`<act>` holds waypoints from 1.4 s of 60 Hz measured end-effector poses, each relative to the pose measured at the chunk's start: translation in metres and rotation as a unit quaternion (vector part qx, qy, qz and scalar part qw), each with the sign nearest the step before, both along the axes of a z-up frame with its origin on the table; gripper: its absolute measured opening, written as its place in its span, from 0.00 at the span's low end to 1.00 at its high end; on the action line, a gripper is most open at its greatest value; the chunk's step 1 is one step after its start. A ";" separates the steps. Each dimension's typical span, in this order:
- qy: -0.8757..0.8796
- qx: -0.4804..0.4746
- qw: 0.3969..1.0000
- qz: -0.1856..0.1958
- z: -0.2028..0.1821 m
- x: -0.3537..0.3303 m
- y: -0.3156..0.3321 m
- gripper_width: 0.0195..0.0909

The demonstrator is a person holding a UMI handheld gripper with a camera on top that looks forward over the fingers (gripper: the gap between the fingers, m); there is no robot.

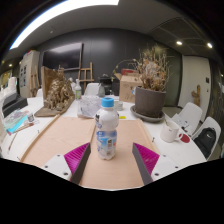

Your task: Pour water

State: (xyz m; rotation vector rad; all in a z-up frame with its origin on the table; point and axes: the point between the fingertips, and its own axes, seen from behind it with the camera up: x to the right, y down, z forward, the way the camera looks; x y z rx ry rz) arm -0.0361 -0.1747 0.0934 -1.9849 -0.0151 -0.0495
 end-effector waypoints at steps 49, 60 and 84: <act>0.020 0.036 0.999 -0.015 -0.032 -0.008 0.102 0.22; 0.163 0.054 0.985 -0.025 0.023 0.003 0.114 0.22; 0.665 0.044 0.743 -0.062 0.101 0.097 0.172 0.22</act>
